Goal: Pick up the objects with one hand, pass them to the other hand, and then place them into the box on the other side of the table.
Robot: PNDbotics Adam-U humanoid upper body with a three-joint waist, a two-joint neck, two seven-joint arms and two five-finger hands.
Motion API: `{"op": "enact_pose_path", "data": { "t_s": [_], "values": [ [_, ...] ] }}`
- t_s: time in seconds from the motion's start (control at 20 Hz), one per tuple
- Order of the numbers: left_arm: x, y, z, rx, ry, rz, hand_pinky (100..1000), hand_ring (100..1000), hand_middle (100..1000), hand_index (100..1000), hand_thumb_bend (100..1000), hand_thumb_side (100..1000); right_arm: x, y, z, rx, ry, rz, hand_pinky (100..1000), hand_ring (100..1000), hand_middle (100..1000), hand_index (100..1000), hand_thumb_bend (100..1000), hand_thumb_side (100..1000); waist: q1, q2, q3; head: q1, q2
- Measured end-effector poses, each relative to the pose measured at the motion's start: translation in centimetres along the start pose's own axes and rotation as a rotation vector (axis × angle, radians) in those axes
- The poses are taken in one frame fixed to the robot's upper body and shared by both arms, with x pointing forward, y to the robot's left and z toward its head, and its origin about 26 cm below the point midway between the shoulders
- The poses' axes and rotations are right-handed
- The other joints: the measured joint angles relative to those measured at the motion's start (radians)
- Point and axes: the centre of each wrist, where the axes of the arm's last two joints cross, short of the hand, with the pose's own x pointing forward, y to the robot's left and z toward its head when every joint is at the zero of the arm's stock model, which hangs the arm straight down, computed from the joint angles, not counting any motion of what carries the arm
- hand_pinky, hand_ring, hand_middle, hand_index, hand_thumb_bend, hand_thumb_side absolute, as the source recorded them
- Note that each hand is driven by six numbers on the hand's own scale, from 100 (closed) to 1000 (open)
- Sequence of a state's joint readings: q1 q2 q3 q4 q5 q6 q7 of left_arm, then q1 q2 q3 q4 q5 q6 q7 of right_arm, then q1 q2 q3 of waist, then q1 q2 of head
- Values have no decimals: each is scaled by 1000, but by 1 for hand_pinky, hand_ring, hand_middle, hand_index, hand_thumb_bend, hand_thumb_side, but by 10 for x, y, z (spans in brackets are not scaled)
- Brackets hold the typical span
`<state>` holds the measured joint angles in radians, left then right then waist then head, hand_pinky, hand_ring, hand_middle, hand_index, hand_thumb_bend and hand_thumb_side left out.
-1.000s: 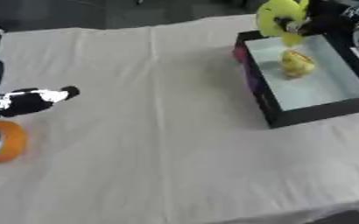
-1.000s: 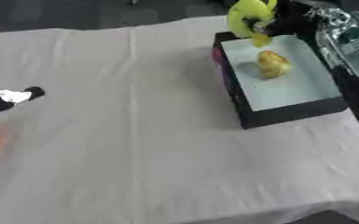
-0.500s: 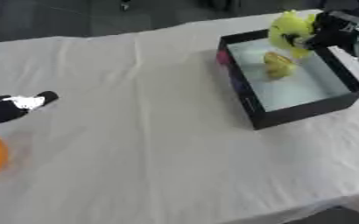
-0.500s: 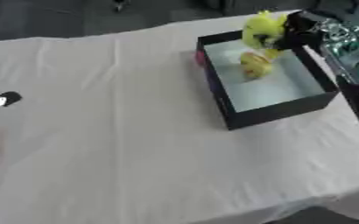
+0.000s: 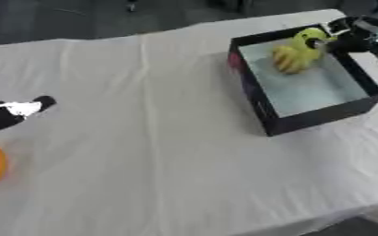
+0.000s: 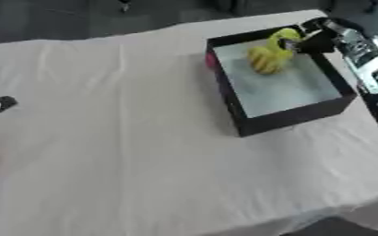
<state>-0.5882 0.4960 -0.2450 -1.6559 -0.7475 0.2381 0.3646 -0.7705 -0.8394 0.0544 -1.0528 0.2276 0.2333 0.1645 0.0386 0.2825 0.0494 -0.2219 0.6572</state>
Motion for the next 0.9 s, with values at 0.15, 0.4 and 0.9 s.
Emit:
{"op": "enact_pose_path", "data": {
  "t_s": [0.15, 0.4, 0.9],
  "values": [
    [-1, 1, 0, 2, 3, 0, 755, 762, 710, 800, 982, 346, 0, -3, 0, -26, 0, -4, 912, 952, 923, 948, 362, 481, 0, 0, 0, 1, 0],
    [-5, 8, 0, 3, 16, 3, 756, 762, 710, 804, 975, 354, 18, -12, 6, -105, -72, -79, 901, 939, 916, 941, 277, 418, 4, 0, 0, 19, 10],
    [-41, 55, -8, -297, 207, 108, 784, 797, 742, 841, 878, 414, 69, -30, 28, -176, -255, -335, 897, 924, 913, 923, 100, 515, 16, -10, 23, 108, 45]
  ]
}}
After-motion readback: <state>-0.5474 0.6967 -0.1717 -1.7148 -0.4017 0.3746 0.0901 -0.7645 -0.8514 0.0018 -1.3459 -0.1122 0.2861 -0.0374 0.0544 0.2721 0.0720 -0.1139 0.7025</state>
